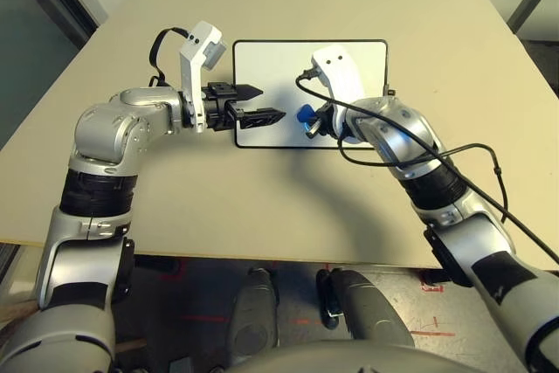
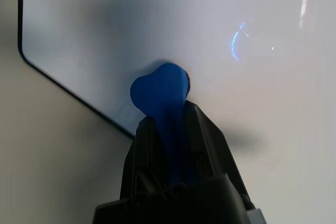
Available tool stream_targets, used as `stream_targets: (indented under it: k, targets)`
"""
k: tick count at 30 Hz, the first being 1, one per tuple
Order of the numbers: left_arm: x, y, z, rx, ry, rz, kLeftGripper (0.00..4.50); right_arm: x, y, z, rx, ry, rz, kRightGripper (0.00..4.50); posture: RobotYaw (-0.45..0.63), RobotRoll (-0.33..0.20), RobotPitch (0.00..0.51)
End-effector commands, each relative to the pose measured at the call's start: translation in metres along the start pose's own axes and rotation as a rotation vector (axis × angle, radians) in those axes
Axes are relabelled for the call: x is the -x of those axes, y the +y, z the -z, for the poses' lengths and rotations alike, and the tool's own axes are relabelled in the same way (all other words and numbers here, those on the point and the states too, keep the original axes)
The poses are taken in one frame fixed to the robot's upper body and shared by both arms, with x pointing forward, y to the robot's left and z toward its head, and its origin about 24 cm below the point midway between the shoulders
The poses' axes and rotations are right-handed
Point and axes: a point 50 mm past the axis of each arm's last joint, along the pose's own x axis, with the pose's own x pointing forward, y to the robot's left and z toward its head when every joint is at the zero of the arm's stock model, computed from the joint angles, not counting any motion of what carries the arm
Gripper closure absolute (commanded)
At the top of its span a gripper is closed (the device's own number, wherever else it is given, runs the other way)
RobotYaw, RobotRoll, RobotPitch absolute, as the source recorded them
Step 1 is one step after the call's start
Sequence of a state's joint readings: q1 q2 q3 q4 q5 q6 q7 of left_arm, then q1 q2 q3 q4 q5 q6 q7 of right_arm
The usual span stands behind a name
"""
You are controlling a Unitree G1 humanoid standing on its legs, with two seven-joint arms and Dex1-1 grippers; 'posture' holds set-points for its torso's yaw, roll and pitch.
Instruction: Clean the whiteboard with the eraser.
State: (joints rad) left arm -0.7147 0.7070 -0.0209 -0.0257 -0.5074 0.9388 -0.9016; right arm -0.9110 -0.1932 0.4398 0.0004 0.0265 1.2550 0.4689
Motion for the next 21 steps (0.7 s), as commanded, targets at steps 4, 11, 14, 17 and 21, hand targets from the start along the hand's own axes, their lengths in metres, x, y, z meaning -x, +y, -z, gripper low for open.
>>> stream_targets:
  k: [4, 11, 14, 17, 21]
  targets:
    - [0.0, 0.0, 0.003, -0.002, 0.022, -0.002, 0.0, 0.003, -0.03, -0.008, -0.043, -0.014, 0.088, 3.9, -0.04, 0.0, 0.15]
    - [-0.001, -0.001, 0.002, -0.002, 0.02, 0.002, 0.0, 0.031, -0.067, -0.04, -0.087, -0.137, 0.206, 3.9, -0.04, 0.0, 0.149]
    - [0.0, -0.001, 0.0, -0.005, -0.001, -0.009, 0.0, 0.058, -0.067, -0.058, -0.103, -0.215, 0.219, 3.9, -0.03, 0.0, 0.15]
    - [0.004, 0.003, -0.011, -0.048, -0.111, -0.065, 0.0, 0.088, -0.071, -0.069, -0.142, -0.306, 0.249, 3.9, -0.02, 0.0, 0.149]
    - [0.016, 0.022, -0.037, -0.119, -0.36, -0.263, 0.0, 0.121, -0.089, -0.068, -0.257, -0.399, 0.37, 3.9, -0.02, 0.0, 0.145]
